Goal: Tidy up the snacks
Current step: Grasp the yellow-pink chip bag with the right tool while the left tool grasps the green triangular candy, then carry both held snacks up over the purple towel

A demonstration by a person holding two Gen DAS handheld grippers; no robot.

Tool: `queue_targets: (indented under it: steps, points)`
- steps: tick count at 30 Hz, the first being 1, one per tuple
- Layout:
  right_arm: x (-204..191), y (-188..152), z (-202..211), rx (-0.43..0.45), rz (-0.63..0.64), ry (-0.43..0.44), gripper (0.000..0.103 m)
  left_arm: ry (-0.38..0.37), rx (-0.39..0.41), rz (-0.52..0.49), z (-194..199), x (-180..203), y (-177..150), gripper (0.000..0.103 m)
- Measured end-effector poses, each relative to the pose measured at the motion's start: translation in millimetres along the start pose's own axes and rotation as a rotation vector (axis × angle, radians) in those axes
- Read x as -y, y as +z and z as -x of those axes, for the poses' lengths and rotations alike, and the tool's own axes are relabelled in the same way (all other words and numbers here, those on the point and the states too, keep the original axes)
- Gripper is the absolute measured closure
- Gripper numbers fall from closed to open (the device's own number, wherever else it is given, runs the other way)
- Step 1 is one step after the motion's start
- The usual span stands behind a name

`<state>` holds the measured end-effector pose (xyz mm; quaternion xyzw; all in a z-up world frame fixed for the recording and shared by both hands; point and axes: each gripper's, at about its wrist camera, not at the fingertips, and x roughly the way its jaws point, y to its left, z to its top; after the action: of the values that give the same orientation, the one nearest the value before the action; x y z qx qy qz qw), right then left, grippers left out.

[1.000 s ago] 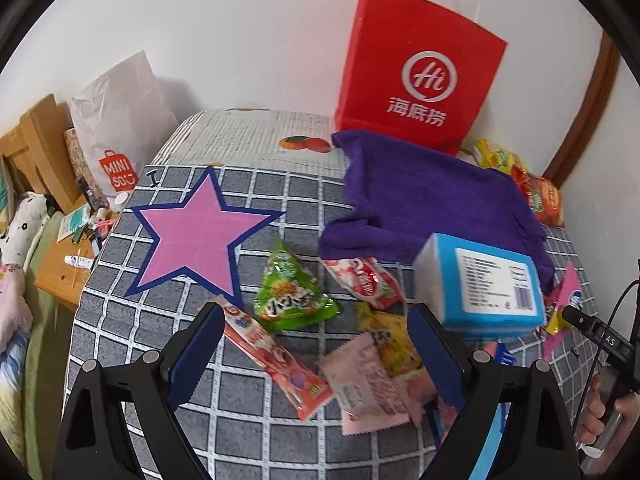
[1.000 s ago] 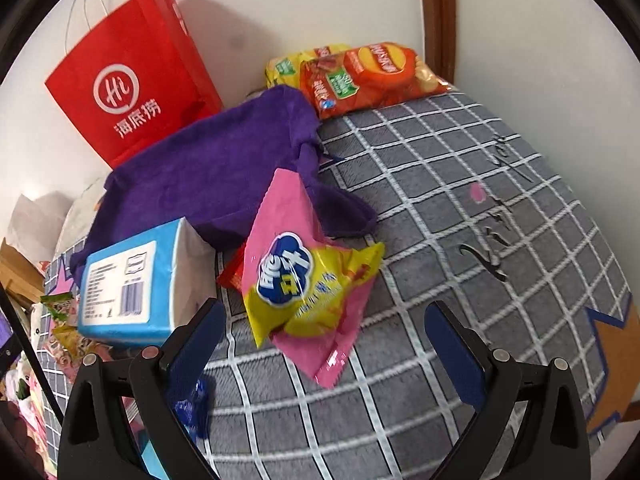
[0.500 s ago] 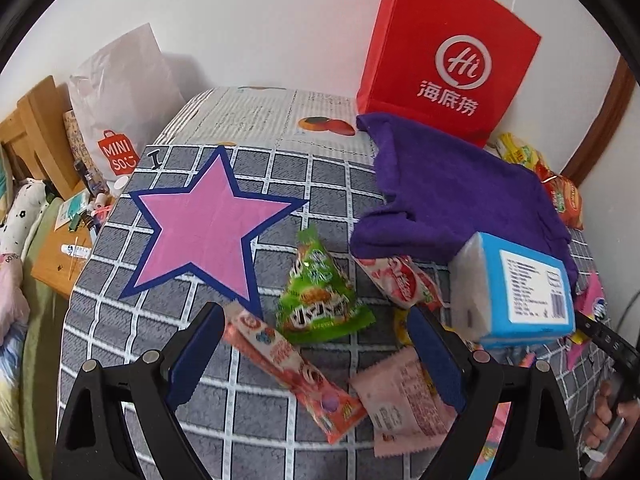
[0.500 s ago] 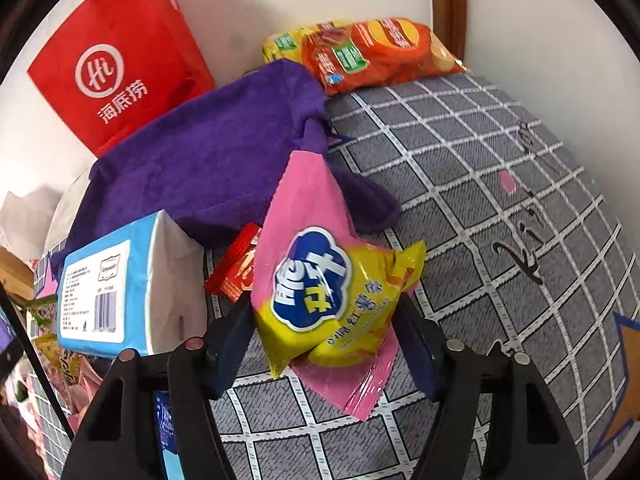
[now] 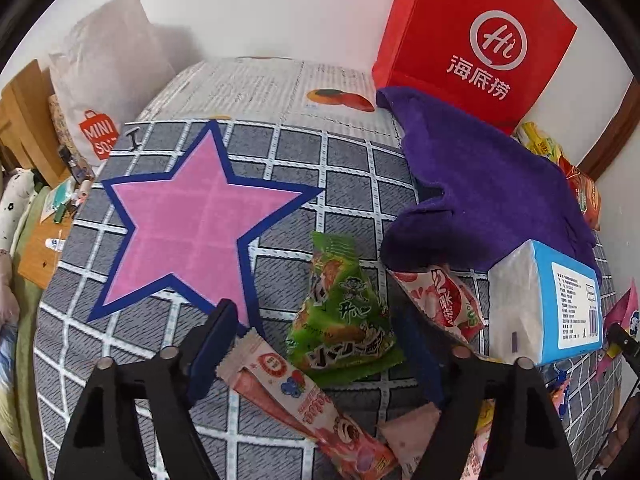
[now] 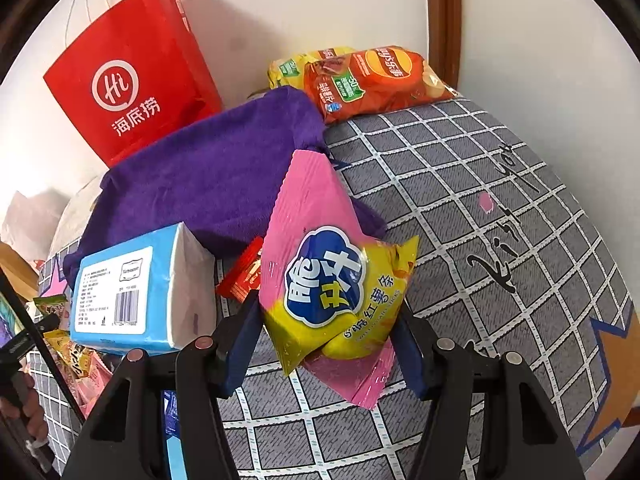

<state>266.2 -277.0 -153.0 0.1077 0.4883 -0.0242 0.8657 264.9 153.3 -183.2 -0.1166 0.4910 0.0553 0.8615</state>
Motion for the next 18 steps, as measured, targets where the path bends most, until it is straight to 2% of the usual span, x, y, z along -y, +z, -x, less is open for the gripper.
queue_targets:
  steps: [1, 3, 8, 18]
  points:
    - [-0.2, 0.2, 1.5, 0.003, 0.003, -0.005, 0.042, -0.007, -0.001, 0.0, -1.9, 0.1, 0.1, 0.036]
    - [-0.4, 0.8, 3.2, 0.006, 0.007, -0.012, 0.042, -0.039, 0.0, 0.004, -3.3, 0.4, -0.5, 0.053]
    - [1.0, 1.5, 8.4, 0.016, 0.014, -0.022, 0.043, -0.047, 0.027, -0.01, 7.9, 2.5, -2.2, 0.068]
    - [-4.3, -3.0, 50.4, 0.079, 0.037, 0.005, 0.043, -0.055, 0.119, -0.04, 67.9, 9.1, -7.3, 0.07]
